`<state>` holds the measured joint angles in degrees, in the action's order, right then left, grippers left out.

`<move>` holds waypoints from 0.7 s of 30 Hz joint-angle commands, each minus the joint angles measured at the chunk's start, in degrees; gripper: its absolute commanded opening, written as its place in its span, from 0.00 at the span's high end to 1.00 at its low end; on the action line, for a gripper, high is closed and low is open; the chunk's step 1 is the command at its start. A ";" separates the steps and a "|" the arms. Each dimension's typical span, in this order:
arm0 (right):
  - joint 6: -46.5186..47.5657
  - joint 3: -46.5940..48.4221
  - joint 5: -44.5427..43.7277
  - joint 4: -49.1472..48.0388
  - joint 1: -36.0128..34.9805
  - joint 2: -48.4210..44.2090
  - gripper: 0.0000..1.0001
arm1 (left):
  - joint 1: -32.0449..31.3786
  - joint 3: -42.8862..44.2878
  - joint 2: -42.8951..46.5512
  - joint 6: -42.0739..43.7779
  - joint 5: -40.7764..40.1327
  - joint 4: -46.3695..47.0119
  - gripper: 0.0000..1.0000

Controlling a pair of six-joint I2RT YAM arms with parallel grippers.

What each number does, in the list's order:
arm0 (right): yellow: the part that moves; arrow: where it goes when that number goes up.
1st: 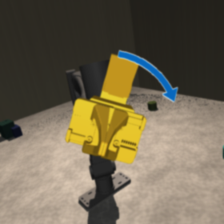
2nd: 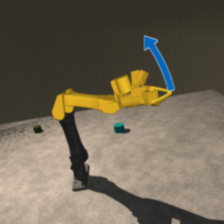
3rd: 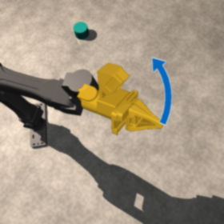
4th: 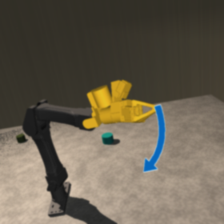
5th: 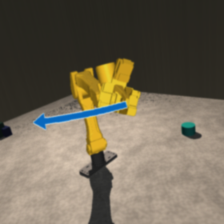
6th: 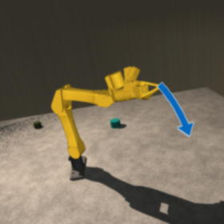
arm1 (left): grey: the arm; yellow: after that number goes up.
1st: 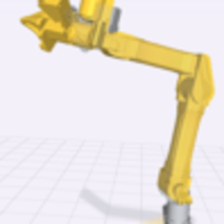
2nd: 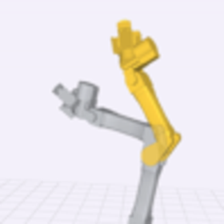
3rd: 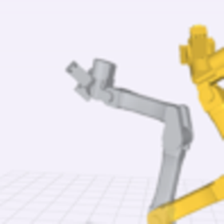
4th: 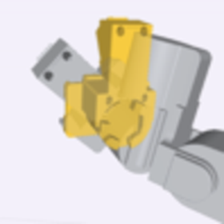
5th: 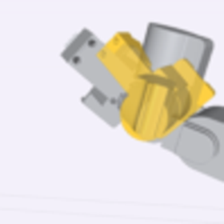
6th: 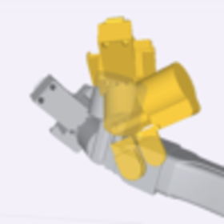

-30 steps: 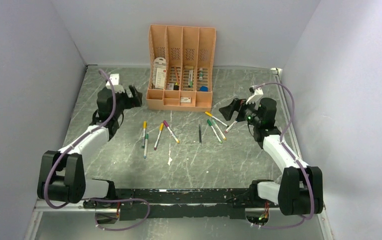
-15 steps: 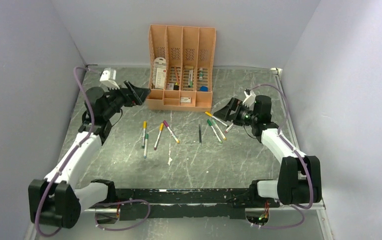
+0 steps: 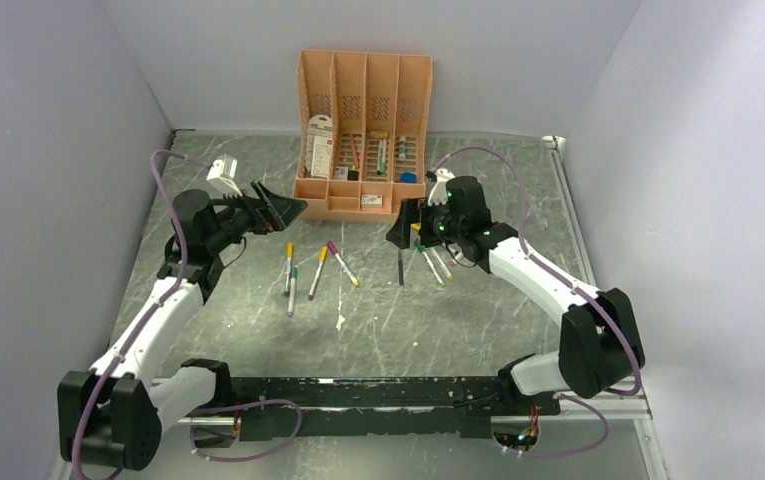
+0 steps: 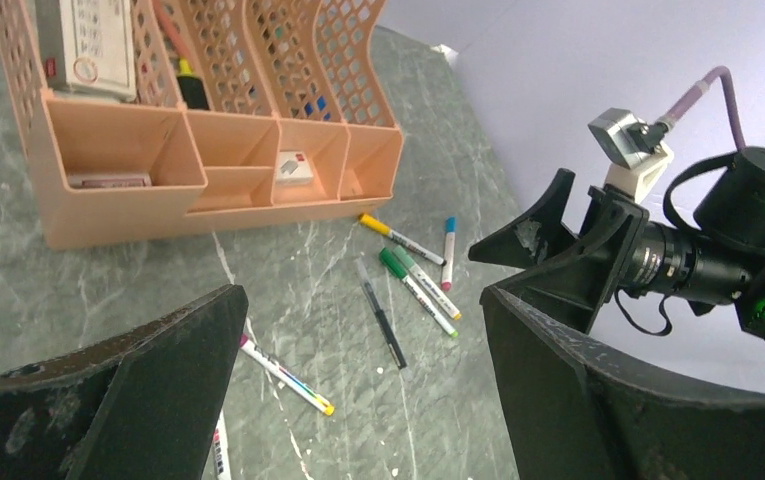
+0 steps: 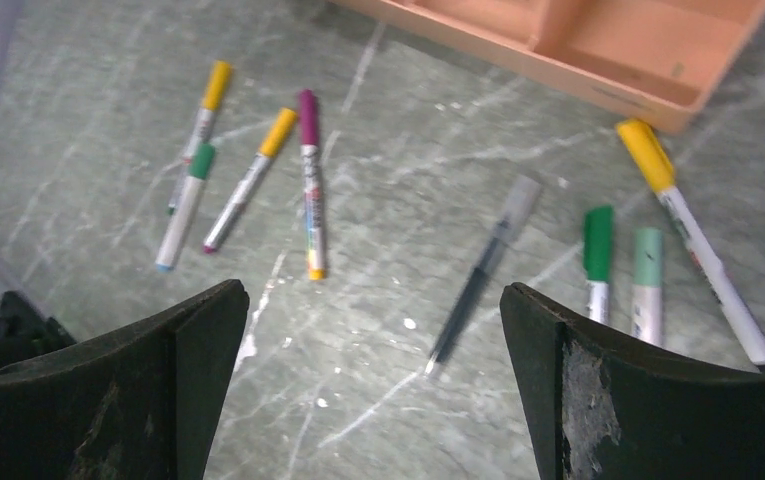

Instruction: Open the pen caps

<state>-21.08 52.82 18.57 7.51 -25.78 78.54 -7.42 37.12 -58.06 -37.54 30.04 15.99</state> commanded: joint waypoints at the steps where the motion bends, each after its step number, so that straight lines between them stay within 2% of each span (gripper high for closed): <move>1: -0.20 -3.17 -2.18 -3.04 1.44 0.32 0.00 | 0.48 5.38 -4.79 2.29 -0.03 -9.98 0.00; 4: 0.00 0.08 -5.39 -1.42 -0.04 3.54 0.00 | 0.48 4.31 -6.21 2.15 1.63 -8.96 0.00; 8: 3.48 8.23 -13.94 4.77 -7.15 11.88 0.00 | 0.48 4.00 -7.58 2.08 -1.59 -9.95 0.00; 12: 5.54 14.38 -20.74 9.26 -12.50 19.19 0.09 | 0.43 9.83 -12.43 4.42 -9.25 -20.93 0.00; 15: 6.89 17.59 -24.67 11.04 -16.02 23.27 0.18 | 0.39 12.41 -14.56 5.93 -13.90 -25.19 0.00; 21: 8.00 20.16 -28.85 12.31 -20.51 28.23 0.33 | 0.39 10.16 -12.34 4.02 -16.04 -22.38 0.00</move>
<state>-14.76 71.11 -4.71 17.17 -44.40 104.95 -7.27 47.18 -72.27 -33.23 17.23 -6.17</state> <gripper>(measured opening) 0.712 0.997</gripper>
